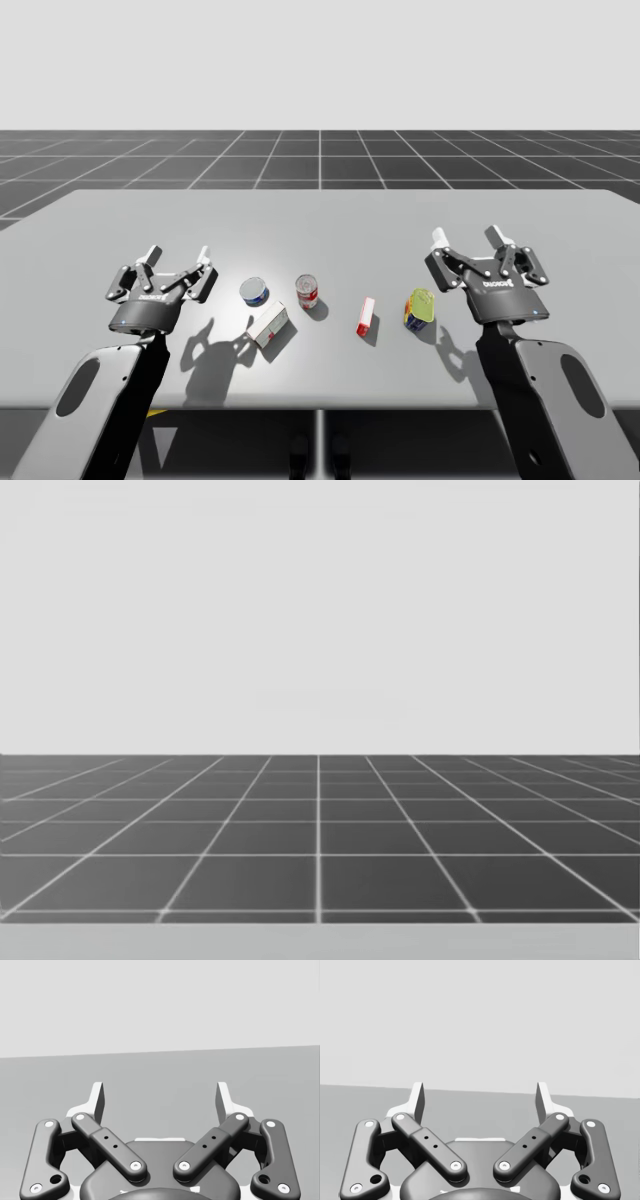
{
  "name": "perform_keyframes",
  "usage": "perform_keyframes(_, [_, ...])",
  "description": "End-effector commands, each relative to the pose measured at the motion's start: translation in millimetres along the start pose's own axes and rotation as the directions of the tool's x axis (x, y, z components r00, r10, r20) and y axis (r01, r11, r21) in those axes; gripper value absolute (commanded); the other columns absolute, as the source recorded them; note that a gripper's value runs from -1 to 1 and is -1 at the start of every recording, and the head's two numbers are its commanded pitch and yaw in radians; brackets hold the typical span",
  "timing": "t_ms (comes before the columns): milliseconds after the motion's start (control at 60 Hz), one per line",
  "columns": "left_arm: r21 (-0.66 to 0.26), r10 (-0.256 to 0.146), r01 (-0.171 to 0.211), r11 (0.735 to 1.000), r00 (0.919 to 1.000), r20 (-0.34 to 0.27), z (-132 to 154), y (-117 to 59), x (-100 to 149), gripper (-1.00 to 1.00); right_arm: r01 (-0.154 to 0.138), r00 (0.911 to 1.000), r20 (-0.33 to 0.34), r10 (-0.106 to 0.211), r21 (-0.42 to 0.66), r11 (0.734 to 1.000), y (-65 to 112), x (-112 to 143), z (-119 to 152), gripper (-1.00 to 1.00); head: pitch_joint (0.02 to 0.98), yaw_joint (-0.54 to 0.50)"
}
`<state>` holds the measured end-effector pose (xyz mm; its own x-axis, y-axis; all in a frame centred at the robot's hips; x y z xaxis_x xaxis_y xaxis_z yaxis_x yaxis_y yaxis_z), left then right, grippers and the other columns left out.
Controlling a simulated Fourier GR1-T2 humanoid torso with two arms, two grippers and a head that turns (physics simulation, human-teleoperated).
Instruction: Lift the red soup can off the table.
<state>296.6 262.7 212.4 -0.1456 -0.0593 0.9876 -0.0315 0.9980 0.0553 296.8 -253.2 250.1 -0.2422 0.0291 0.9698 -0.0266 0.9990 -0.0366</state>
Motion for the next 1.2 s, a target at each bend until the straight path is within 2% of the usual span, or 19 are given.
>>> perform_keyframes(17, [0.001, -0.001, 0.001, 1.0, 1.0, 0.001, 0.3, 0.2, 0.2, -1.0, 0.003, 0.9997, 0.024, -0.001, -0.051, 0.999, 0.4, -0.8, 0.2, -1.0, 0.066, -0.01])
perform_keyframes(167, [0.002, 0.0, 0.0, 1.0, 1.0, 0.0, 0.9, 0.2, 0.6, -1.0, 0.032, 0.9994, -0.014, -0.031, 0.033, 0.999, -1.6, 2.2, -0.2, -1.0, 0.089, -0.01])
perform_keyframes(250, [0.002, 0.0, 0.0, 1.0, 1.0, -0.002, 0.9, 0.2, 0.4, -1.0, 0.029, 0.9992, -0.028, -0.029, 0.034, 0.999, -1.8, 0.7, -1.1, -1.0, 0.12, -0.01])
perform_keyframes(383, [0.001, -0.005, 0.005, 1.0, 1.0, -0.003, 0.9, -0.4, -0.4, -1.0, 0.014, 0.9995, -0.028, -0.014, 0.028, 1.0, -1.1, 0.2, -1.5, -1.0, 0.23, -0.02])
perform_keyframes(483, [-0.001, -0.007, 0.006, 1.0, 1.0, -0.002, 0.7, -0.5, -0.7, -1.0, 0.015, 0.9993, -0.034, -0.014, 0.026, 1.0, -0.9, -0.8, -2.1, -1.0, 0.307, -0.02])
perform_keyframes(517, [-0.002, -0.008, 0.008, 1.0, 1.0, -0.002, 0.3, -0.5, -1.0, -1.0, 0.013, 0.9992, -0.037, -0.012, 0.027, 1.0, -0.7, -1.3, -2.2, -1.0, 0.363, -0.02])
perform_keyframes(833, [-0.015, -0.025, 0.025, 1.0, 0.9996, -0.015, -1.1, -3.8, -5.3, -1.0, 0.012, 0.9988, -0.047, -0.01, 0.03, 0.999, -1.2, -2.4, -2.8, -1.0, 0.663, 0.02])
perform_keyframes(1033, [-0.029, -0.029, 0.028, 0.999, 0.9994, -0.017, 0.3, -7.4, -6.2, -1.0, 0.007, 0.9986, -0.053, -0.005, 0.038, 0.999, 0.2, -3.7, -2.7, -1.0, 0.772, 0.05])
perform_keyframes(1200, [-0.035, -0.029, 0.028, 0.999, 0.9995, -0.013, 1.4, -8.9, -5.3, -1.0, 0.006, 0.9985, -0.055, -0.004, 0.032, 0.999, 0.7, -4.2, -2.8, -1.0, 0.797, 0.07])
